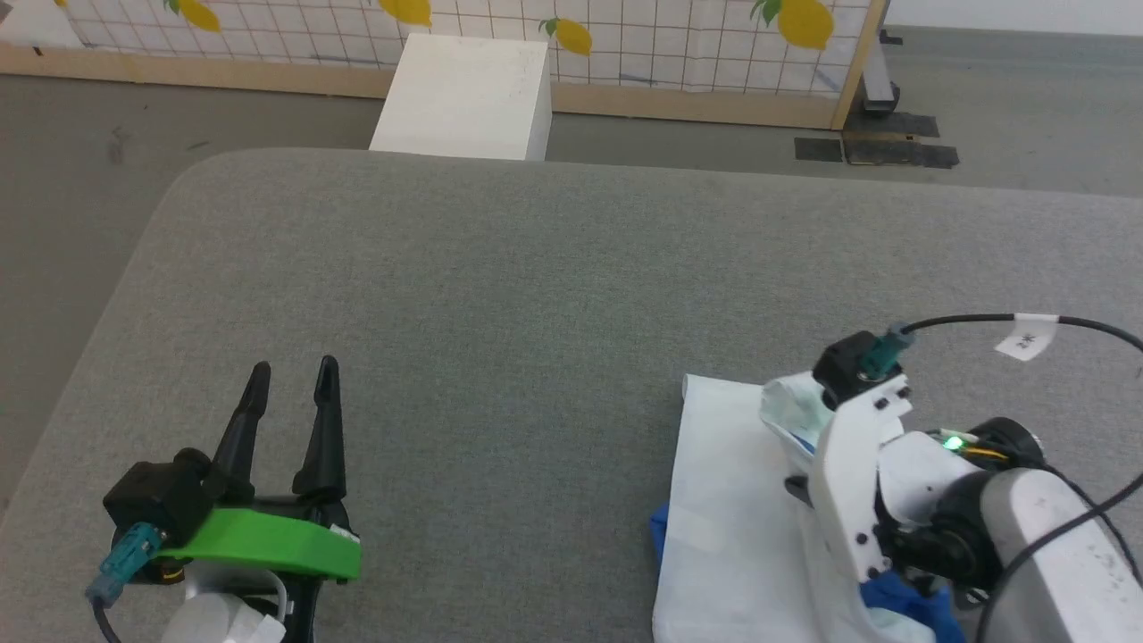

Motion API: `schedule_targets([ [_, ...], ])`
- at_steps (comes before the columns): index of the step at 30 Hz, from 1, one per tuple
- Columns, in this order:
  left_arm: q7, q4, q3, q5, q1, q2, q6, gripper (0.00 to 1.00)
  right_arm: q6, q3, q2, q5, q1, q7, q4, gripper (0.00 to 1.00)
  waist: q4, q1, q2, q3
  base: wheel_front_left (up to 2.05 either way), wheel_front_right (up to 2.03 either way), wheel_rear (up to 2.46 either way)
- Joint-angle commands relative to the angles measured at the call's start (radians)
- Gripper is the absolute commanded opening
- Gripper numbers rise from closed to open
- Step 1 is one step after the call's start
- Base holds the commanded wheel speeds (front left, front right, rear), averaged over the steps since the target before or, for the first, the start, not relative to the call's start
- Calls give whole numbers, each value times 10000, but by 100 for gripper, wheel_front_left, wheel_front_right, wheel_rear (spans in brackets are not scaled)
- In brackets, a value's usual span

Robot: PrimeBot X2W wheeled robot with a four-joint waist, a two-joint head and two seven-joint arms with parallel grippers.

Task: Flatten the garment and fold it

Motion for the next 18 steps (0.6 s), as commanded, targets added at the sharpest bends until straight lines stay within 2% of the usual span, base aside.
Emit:
schedule_targets([
  [1,-36,-18,15,-19,114,-27,-66,100,-17,43,212,-102,-251,-250,242,0,80,0,58,73,0,0,0],
  [8,-36,13,-1,-63,65,-65,-91,100,-17,12,1044,-583,-626,-1148,1596,0,228,0,58,265,0,0,0],
  [16,-36,62,3,-107,50,-120,-106,100,-17,145,1430,-907,-776,-1652,2728,0,208,0,58,359,0,0,0],
  [17,-36,69,1,-106,36,-125,-109,100,-17,162,1473,-877,-800,-1770,2787,5,197,0,58,358,0,0,0],
  [18,-36,76,0,-107,29,-130,-112,100,-17,171,1513,-836,-824,-1901,2805,90,184,0,58,356,0,0,0],
])
